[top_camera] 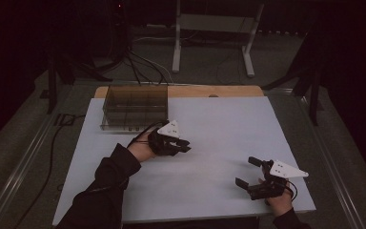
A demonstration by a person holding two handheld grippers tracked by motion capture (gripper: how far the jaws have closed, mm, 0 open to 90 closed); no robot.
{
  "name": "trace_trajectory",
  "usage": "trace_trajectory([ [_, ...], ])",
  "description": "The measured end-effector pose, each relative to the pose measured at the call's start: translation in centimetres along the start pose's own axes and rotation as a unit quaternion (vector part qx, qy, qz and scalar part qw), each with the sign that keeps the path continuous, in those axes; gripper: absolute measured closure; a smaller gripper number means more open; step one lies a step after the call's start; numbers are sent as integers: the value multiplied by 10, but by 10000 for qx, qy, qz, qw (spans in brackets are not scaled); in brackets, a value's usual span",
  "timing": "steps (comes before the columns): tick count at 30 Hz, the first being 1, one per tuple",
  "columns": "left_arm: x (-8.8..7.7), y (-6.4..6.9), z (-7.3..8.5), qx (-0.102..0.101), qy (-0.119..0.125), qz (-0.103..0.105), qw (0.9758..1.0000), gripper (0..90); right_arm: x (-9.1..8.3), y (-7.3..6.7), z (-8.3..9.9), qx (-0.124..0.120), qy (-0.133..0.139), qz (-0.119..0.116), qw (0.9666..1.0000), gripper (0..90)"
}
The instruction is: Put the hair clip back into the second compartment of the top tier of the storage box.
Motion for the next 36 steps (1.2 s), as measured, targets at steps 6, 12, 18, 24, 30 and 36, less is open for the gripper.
trace_trajectory([
  [6,-7,-5,3,-71,-14,-75,9999,777,0,0,0,-17,5,-2,10000,0],
  [12,-14,-9,6,-125,-12,-137,9998,777,1,0,0,-6,-4,2,10000,0],
  [18,-29,-20,3,-123,-25,-308,9994,777,1,0,0,-12,-6,4,10000,0],
  [24,-47,-32,2,-139,-37,-511,9986,778,1,0,0,-23,-11,3,10000,0],
  [30,-61,-43,7,-240,-78,-659,9975,777,1,-1,0,-38,-9,-5,10000,0],
  [36,-77,-54,9,-332,-82,-786,9963,777,1,-2,1,-44,-24,-5,10000,0],
])
Point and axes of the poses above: each handheld gripper's, and its own axes: x roughly forward along the jaws, z roughly out of its underside, y roughly to its right, the point moved 10 cm from there along x, roughly forward along the jaws, and after that the axes turned 15 degrees about x, right-handed, at the moved point
